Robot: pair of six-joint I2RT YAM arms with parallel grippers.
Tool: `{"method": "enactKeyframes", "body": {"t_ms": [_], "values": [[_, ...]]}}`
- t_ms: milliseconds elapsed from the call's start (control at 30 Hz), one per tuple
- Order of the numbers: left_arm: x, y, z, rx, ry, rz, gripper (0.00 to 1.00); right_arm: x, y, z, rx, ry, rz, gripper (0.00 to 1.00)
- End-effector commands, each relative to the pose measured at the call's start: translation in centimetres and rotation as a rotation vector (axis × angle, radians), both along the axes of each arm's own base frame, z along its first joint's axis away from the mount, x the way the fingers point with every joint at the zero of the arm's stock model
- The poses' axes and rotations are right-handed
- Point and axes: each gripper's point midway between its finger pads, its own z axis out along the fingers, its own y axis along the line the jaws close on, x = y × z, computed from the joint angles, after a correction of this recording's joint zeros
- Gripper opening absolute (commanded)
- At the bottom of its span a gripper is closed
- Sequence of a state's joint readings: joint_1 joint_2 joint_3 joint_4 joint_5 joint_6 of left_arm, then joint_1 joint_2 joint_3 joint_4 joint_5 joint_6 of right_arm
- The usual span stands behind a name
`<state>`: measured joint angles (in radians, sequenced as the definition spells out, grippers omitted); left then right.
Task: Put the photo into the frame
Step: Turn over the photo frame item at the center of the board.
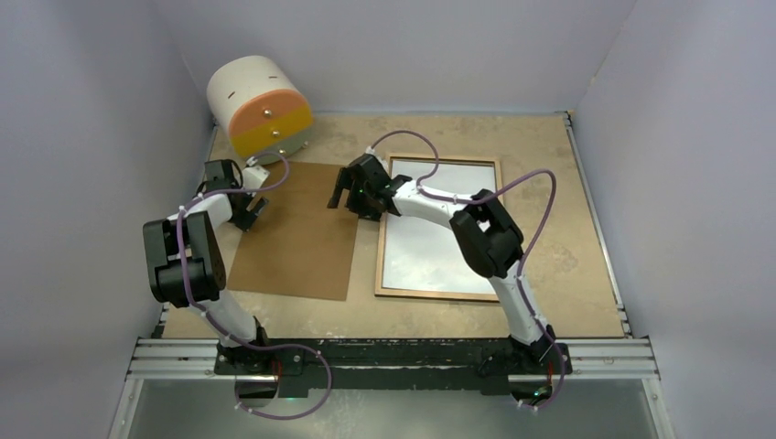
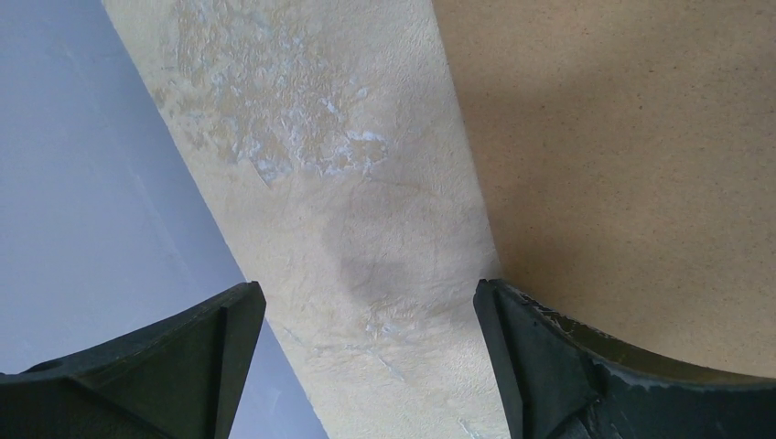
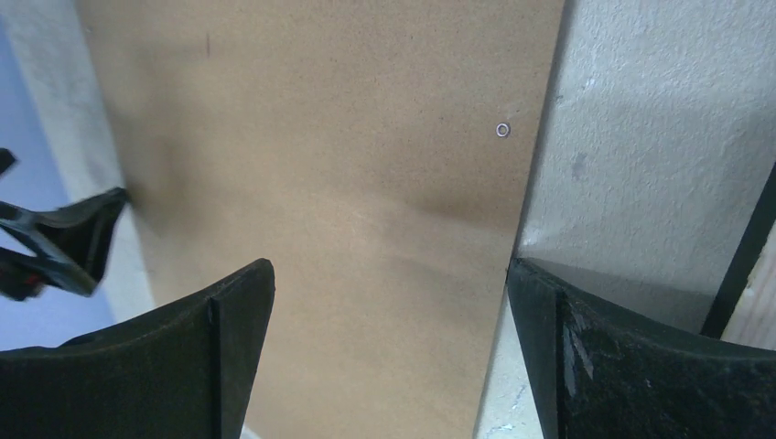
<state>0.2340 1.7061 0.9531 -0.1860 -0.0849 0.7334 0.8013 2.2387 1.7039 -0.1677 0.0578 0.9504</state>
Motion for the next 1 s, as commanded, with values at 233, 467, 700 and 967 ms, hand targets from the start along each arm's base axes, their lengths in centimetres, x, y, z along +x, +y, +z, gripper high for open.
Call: {"method": "enactKeyframes", "body": {"t_ms": [233, 467, 700, 967], "values": [[-6.4, -5.7, -7.7, -0.183, 0.288, -0.114, 0.93, -4.5, 3.7, 9.2, 0.656, 0.111, 0.156, 0.95], [-7.2, -6.4, -8.4, -0.221, 0.333, -0.131, 0.93, -7.1, 3.1, 15.9, 0.977, 0.040, 0.248, 0.88], [-7.3, -6.6, -8.2, -0.226, 0.343, -0.150, 0.93, -8.4, 2.6, 19.0, 1.094, -0.032, 0.316, 0.85], [-6.5, -6.7, -6.4, -0.226, 0.307, -0.166, 0.93, -8.4, 4.0, 18.3, 1.022, -0.038, 0.330, 0.83]]}}
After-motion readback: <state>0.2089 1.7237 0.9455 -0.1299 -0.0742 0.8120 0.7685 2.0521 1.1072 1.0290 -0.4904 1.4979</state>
